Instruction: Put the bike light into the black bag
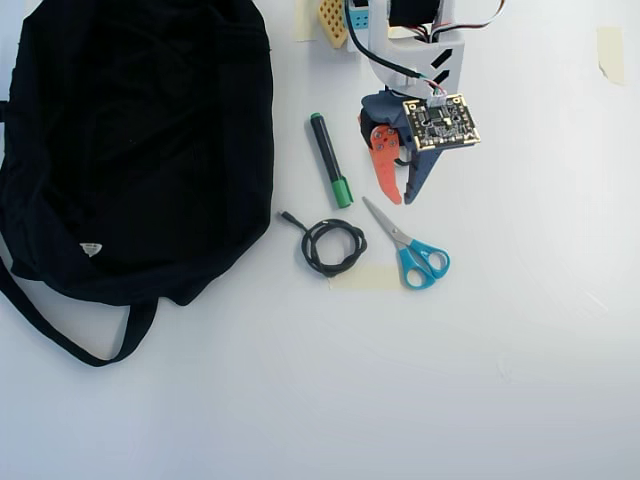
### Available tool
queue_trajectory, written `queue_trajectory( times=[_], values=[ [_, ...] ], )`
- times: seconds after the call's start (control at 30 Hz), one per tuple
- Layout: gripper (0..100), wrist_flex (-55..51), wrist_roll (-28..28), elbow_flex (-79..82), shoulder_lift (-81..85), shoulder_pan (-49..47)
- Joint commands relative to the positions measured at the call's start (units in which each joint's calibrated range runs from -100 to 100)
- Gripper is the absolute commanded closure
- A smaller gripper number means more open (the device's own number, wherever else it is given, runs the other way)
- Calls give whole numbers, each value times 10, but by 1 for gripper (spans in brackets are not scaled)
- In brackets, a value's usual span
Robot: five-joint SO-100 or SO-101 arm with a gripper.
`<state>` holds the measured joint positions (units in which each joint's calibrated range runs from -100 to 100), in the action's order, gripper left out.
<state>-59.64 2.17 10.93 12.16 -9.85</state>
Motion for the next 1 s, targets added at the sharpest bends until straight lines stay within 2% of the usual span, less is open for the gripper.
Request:
queue_trajectory(
  times=[0.0, 0.2, 0.3, 0.73, 0.97],
  values=[
    [98, -125, 2, -29, 25, -9],
    [98, -256, 2, -30, 26, -10],
    [98, -288, 2, -31, 26, -10],
    [98, -350, 3, -31, 27, -25],
    [98, -323, 60, -31, 15, -35]
  ],
)
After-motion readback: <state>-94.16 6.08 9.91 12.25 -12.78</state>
